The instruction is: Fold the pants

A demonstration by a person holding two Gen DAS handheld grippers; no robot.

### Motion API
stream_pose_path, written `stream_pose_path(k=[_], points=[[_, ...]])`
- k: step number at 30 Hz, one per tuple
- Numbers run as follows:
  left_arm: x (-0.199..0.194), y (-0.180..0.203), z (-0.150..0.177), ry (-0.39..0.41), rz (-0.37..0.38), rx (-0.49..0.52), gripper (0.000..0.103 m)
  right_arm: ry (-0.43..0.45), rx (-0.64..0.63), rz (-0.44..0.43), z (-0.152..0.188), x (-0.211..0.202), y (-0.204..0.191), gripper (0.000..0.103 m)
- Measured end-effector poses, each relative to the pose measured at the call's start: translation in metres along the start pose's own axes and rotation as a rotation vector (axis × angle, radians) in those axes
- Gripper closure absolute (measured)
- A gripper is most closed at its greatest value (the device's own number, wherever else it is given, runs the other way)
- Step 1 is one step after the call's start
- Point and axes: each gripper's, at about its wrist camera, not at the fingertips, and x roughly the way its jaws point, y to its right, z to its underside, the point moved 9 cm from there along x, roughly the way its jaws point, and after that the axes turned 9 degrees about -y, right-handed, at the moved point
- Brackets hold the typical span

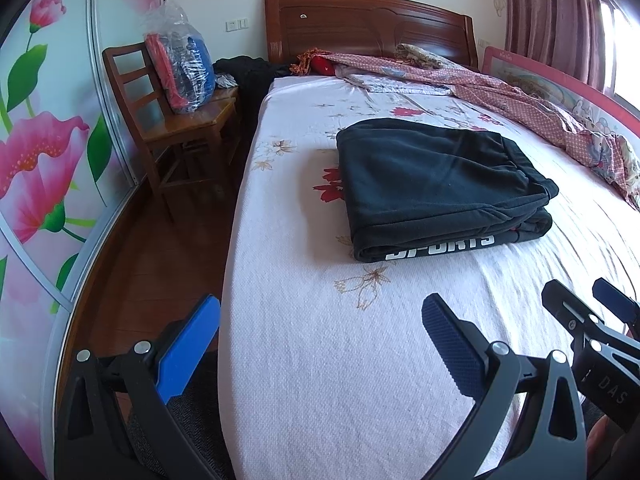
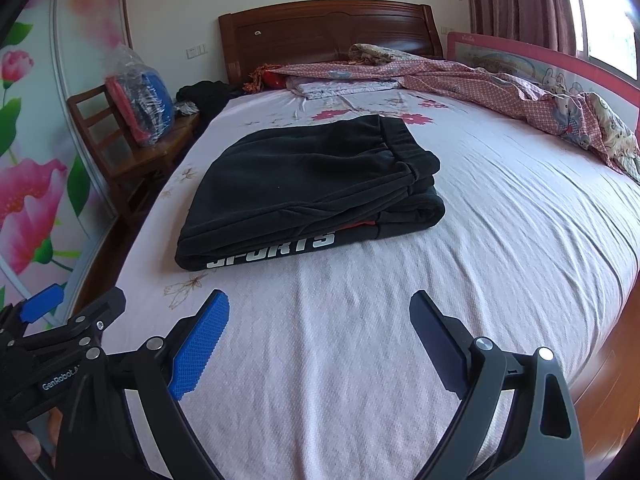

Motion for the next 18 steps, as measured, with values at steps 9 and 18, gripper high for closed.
stream_pose_path(k=[9, 18], points=[[-0.0006, -0.0025, -0.0038, -0.001, -0.006, -0.015, 0.002, 0.002, 0.002, -0.005, 0.0002, -0.0012, 0.0, 0.012], [-0.0016, 0.0003, -0.0049, -0.01, 0.022, -0.027, 0.002, -0.003, -0.009, -0.008, 0.0022, -0.0027, -0.0014, 0.012]])
